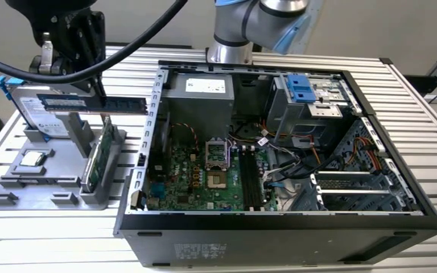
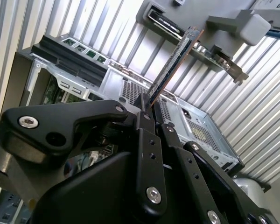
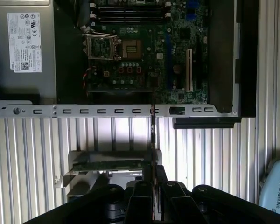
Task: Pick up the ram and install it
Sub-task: 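Pick up the ram and move it above insertion slot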
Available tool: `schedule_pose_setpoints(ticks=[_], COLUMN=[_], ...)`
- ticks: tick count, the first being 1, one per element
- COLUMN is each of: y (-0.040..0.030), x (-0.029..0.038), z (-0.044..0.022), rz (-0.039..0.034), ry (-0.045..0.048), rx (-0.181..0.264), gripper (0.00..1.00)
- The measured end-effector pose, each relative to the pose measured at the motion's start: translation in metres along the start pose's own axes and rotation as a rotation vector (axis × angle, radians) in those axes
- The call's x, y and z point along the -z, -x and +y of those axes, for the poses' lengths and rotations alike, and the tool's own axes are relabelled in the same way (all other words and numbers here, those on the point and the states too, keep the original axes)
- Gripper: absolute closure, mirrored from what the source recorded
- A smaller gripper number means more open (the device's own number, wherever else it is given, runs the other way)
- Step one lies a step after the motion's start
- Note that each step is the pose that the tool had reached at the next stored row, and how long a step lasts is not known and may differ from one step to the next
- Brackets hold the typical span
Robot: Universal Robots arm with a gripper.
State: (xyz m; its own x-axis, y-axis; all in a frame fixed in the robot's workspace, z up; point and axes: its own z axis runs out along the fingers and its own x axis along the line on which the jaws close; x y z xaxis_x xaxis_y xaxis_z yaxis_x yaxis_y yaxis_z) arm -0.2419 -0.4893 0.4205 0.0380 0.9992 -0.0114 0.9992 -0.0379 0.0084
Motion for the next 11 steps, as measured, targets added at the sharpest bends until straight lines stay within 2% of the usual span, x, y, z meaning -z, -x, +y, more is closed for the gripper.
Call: schedule_pose_setpoints(ticks=[11], y=[-0.0007], x=[-0.0001], z=[0.0148], rz=[0.0], ry=[0.0], rx=[0.0], gripper=[1.0])
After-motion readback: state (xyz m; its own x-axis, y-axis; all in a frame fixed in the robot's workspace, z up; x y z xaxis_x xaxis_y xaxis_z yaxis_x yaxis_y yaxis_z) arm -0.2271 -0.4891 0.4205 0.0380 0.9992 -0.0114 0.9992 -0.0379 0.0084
